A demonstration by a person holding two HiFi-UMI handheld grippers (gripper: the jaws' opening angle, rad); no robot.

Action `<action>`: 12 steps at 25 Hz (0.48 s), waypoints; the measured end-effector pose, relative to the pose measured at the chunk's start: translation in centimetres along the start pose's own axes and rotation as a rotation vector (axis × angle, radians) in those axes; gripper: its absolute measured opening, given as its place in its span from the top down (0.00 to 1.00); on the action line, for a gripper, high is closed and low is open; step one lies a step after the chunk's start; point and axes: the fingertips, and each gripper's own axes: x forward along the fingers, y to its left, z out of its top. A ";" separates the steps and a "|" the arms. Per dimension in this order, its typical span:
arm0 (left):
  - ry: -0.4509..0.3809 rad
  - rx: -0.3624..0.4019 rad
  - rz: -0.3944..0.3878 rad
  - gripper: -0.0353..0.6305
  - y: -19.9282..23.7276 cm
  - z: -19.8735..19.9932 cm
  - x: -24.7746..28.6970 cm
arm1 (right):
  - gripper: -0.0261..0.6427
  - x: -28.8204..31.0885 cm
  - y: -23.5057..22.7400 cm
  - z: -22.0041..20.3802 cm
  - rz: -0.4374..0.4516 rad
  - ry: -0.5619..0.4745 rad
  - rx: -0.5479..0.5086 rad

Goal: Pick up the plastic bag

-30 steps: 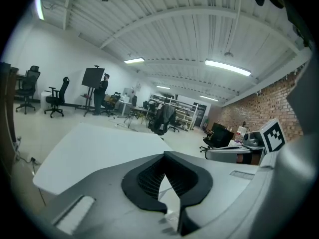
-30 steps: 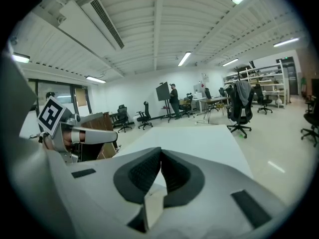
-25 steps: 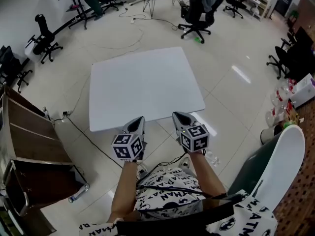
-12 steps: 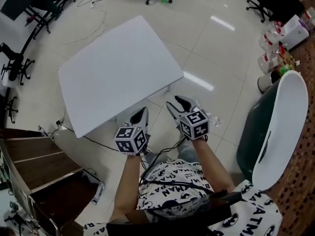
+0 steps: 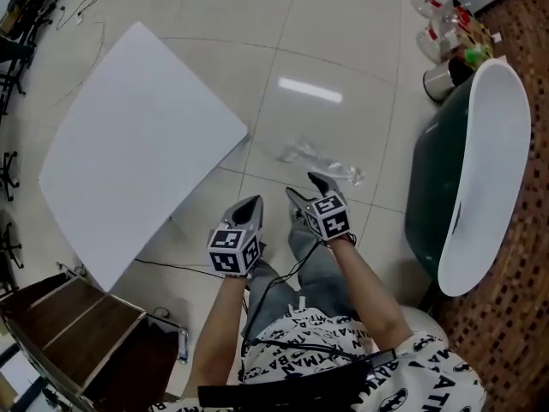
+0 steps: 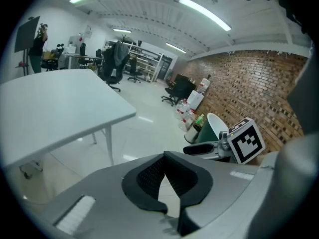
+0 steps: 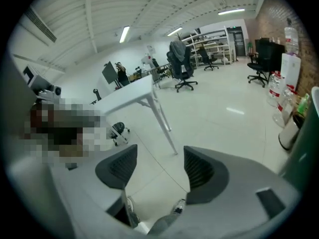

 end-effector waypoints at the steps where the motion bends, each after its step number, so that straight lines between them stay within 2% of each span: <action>1: 0.021 0.000 -0.005 0.95 0.0 -0.7 1.8 | 0.50 1.0 -1.6 -1.0 -0.016 0.022 0.012; 8: 0.138 -0.012 -0.016 0.95 1.8 -6.2 13.9 | 0.49 10.0 -13.0 -9.2 -0.107 0.151 0.035; 12: 0.193 0.010 -0.017 0.95 3.3 -10.0 21.5 | 0.49 16.3 -18.1 -15.1 -0.111 0.226 0.071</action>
